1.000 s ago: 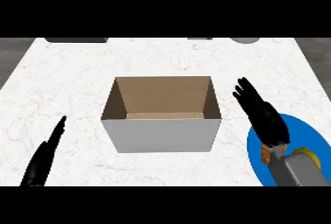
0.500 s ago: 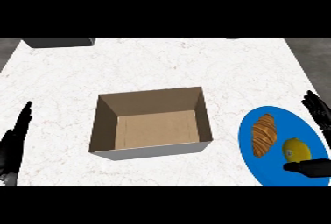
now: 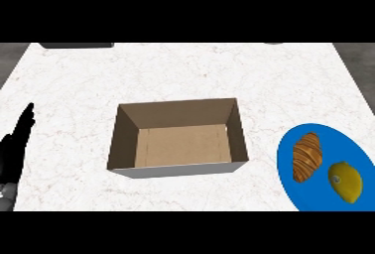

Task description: Pick the lemon from the plate and place it in the cardboard box

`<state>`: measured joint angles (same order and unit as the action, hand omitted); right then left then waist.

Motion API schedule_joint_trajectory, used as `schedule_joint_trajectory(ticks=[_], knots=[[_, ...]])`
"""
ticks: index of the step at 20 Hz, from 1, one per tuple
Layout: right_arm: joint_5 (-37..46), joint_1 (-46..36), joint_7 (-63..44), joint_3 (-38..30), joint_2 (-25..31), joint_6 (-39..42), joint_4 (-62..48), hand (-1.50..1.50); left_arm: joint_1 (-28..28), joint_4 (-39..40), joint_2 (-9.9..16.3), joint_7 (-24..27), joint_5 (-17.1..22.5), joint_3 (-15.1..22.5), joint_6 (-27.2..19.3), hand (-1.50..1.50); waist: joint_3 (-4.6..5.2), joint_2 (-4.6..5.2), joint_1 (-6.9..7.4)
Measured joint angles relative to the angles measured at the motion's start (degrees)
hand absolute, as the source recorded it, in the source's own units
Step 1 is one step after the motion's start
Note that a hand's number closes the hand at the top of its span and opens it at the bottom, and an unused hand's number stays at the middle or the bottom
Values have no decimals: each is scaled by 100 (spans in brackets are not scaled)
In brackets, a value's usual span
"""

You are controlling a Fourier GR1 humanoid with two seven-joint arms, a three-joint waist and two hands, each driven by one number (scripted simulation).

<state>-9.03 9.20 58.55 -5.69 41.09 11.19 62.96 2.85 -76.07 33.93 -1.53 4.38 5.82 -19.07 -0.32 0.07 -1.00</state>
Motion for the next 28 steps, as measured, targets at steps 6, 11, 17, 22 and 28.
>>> schedule_joint_trajectory(ticks=[6, 11, 17, 22, 28], knots=[[1132, -136, 156, 48, 673, -434, -477, -150, 161, 90, -40, -32, -59, -1, 94, 0, 17, 7, 99], [1968, -238, -131, 373, 1037, -635, -293, -150, 258, 102, -118, -126, -165, 9, 105, 0, 29, -2, 112], [2732, -373, -917, 758, 1193, -610, 201, -150, 249, 239, -117, -18, -197, -173, 281, 0, 36, -7, 109], [3268, -621, -1610, 936, 1003, -520, 423, -150, 204, 139, -354, -71, -443, -172, 197, 0, 35, -9, 113], [3795, -654, -1784, 880, 659, -511, 460, -150, 199, 87, -479, -124, -645, -402, 388, 0, 34, -11, 99]])
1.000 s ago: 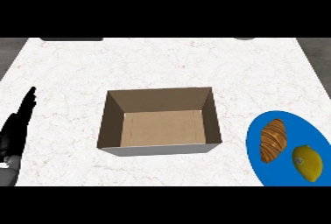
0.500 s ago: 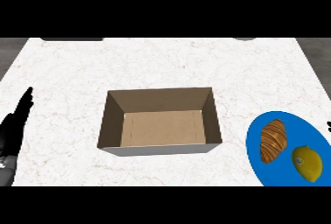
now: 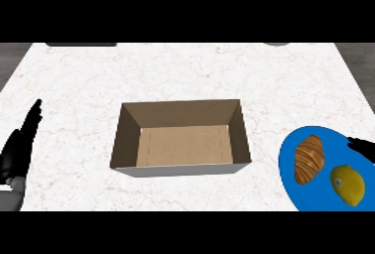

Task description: Pick the lemon from the plate and place it in the cardboard box

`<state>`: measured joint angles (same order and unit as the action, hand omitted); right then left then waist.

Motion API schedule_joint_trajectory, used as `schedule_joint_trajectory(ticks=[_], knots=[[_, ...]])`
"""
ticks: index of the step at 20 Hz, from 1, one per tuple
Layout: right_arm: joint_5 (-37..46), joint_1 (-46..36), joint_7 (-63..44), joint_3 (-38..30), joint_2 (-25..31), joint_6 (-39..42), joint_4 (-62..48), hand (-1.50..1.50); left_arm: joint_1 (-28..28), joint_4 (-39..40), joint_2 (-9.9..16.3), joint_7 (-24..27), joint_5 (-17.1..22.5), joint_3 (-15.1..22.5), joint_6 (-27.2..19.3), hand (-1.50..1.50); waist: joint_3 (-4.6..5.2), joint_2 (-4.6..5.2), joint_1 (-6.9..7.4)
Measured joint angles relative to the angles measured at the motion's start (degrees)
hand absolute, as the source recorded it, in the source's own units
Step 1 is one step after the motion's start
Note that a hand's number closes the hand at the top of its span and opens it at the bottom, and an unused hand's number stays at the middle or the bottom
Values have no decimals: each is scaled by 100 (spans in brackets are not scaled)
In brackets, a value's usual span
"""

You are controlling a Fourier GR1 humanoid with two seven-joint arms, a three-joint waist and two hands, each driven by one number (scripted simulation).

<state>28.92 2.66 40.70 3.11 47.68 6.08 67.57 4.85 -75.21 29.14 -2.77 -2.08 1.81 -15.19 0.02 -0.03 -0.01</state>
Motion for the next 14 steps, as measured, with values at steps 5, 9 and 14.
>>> schedule_joint_trajectory(ticks=[5, 9, 14], knots=[[248, -72, -124, -179, -167, 255, 132, -150, 187, 99, -143, -110, -210, -184, 129, 0, -2, 1, -7], [299, 162, -28, -355, -292, 415, 458, -150, 61, 26, -251, -31, -317, -317, 239, 0, -1, -2, -15], [407, 258, 191, -444, -475, 581, 671, -150, 18, -68, -343, -54, -431, -446, 350, 0, -3, -1, -11]])
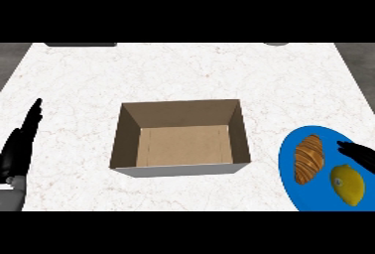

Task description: Pick the lemon from the plate and place it in the cardboard box

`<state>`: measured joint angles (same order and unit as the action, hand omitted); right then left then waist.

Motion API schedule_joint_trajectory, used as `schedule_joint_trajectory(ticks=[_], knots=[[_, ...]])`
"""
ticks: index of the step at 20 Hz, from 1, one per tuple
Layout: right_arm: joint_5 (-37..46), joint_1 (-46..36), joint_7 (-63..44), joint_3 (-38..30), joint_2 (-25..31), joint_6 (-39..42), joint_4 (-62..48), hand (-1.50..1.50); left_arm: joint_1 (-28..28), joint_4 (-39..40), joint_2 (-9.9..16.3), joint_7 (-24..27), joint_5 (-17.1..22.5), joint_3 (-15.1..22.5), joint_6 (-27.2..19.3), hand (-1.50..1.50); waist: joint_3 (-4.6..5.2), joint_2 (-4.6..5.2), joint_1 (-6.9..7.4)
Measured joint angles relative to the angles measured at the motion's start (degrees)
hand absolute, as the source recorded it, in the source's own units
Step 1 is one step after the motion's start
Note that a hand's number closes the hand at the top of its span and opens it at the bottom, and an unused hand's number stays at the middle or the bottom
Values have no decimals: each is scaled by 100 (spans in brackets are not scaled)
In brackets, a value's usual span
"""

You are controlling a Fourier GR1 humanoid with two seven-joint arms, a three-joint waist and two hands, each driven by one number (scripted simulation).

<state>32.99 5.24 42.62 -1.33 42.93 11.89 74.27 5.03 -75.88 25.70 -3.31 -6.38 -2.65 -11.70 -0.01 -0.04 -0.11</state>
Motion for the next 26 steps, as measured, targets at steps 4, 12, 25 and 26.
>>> schedule_joint_trajectory(ticks=[4, 12, 25, 26], knots=[[45, 317, 142, -196, -44, 115, 420, -150, 2, -74, -47, -71, -77, -109, 124, 0, 3, -4, -12], [765, 389, -650, -54, -367, 251, 852, -150, 84, -109, -145, -192, -260, -240, 226, 0, 3, 0, -4], [1550, -171, -799, -280, -1105, -770, 272, 150, -62, -76, -348, 70, -446, -420, 331, 0, 65, -25, 0], [1598, -216, -780, -312, -1151, -905, 234, 150, 13, 19, -306, 106, -419, -482, 376, 0, 69, -24, -6]])
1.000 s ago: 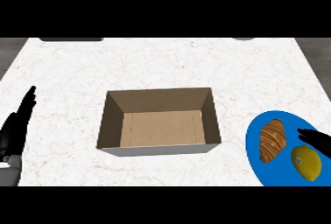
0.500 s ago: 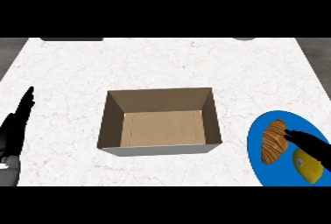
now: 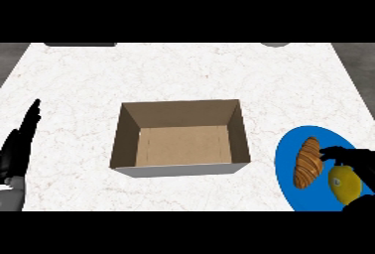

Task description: Pick the lemon from the plate and place it in the cardboard box

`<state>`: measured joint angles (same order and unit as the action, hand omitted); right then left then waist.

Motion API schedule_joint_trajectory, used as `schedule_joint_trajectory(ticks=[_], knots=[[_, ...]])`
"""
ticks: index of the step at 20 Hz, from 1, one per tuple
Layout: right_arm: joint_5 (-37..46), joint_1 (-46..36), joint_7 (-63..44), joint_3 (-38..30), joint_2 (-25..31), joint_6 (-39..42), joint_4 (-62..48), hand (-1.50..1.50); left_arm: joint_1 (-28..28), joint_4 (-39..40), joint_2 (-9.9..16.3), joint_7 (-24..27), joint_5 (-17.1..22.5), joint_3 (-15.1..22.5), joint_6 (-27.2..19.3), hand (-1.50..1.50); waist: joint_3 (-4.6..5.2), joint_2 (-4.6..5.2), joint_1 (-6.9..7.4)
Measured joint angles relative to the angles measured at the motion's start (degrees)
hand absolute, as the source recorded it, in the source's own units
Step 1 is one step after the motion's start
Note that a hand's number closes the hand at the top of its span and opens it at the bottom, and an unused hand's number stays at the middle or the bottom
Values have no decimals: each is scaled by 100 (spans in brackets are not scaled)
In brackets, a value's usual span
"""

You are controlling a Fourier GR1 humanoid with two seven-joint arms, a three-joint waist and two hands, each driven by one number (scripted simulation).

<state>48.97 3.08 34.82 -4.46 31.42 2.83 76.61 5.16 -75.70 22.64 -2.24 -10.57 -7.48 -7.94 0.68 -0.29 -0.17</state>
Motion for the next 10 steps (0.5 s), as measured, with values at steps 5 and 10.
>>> schedule_joint_trajectory(ticks=[5, 10], knots=[[131, 111, -274, -190, -277, -466, 374, 150, 19, -75, 14, -124, -7, -52, 85, 0, -23, 2, -31], [417, 981, -1832, -375, -1185, -923, 988, 150, -188, -101, 44, -155, -12, -177, -14, 0, 64, -106, -353]])
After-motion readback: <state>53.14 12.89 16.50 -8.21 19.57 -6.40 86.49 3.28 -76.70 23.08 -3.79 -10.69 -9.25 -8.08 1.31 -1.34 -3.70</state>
